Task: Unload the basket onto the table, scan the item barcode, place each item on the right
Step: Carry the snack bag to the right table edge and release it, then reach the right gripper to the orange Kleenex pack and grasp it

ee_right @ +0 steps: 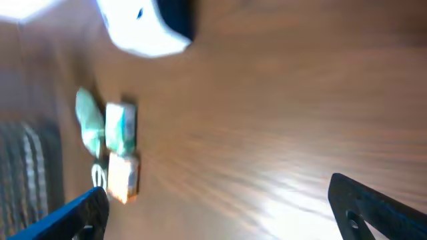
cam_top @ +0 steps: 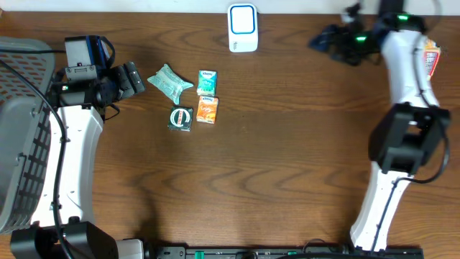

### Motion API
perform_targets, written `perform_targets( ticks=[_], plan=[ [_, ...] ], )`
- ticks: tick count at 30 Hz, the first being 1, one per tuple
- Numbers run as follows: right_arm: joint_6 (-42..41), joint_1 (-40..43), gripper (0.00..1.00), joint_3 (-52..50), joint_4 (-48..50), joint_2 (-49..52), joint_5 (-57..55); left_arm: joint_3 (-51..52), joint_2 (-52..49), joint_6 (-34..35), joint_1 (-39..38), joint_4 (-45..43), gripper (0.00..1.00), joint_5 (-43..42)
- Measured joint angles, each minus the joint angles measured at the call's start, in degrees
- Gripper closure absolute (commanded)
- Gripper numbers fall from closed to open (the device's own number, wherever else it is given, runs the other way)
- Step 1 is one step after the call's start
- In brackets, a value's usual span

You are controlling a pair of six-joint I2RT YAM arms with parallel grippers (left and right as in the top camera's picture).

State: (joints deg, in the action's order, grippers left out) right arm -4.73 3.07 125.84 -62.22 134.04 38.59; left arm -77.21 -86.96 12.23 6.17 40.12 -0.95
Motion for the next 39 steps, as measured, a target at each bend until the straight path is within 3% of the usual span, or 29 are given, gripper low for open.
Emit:
perform_targets(
  ticks=[12, 13, 16, 22, 27, 31, 39],
  plan=[
    [-1.22, -24.0, 0.01, -5.11, 4.24, 0.0, -13.44, 0.0, 0.0, 0.0, 0.0, 0.0, 0.02, 0.0],
    [-1.33, -25.35, 0.1, -5.16, 5.07, 0.0, -14.21, 0.0, 0.0, 0.0, 0.0, 0.0, 0.02, 0.0],
    [-2.34, -29.38, 0.23, -5.2, 7.67, 0.0, -15.82, 0.0, 0.0, 0.0, 0.0, 0.0, 0.02, 0.0],
    [-7.5, -36.26, 0.47, -5.4, 9.38, 0.0, -23.37, 0.0, 0.0, 0.0, 0.0, 0.0, 0.02, 0.0],
    [-11.26, -41.57, 0.61, -5.97, 9.6, 0.0, -30.23, 0.0, 0.0, 0.0, 0.0, 0.0, 0.02, 0.0],
    [-12.7, -44.94, 0.67, -6.56, 10.16, 0.0, -34.03, 0.0, 0.0, 0.0, 0.0, 0.0, 0.02, 0.0],
    [-19.02, -48.7, 0.66, -12.22, 13.51, 0.0, -44.65, 0.0, 0.0, 0.0, 0.0, 0.0, 0.02, 0.0]
  ],
)
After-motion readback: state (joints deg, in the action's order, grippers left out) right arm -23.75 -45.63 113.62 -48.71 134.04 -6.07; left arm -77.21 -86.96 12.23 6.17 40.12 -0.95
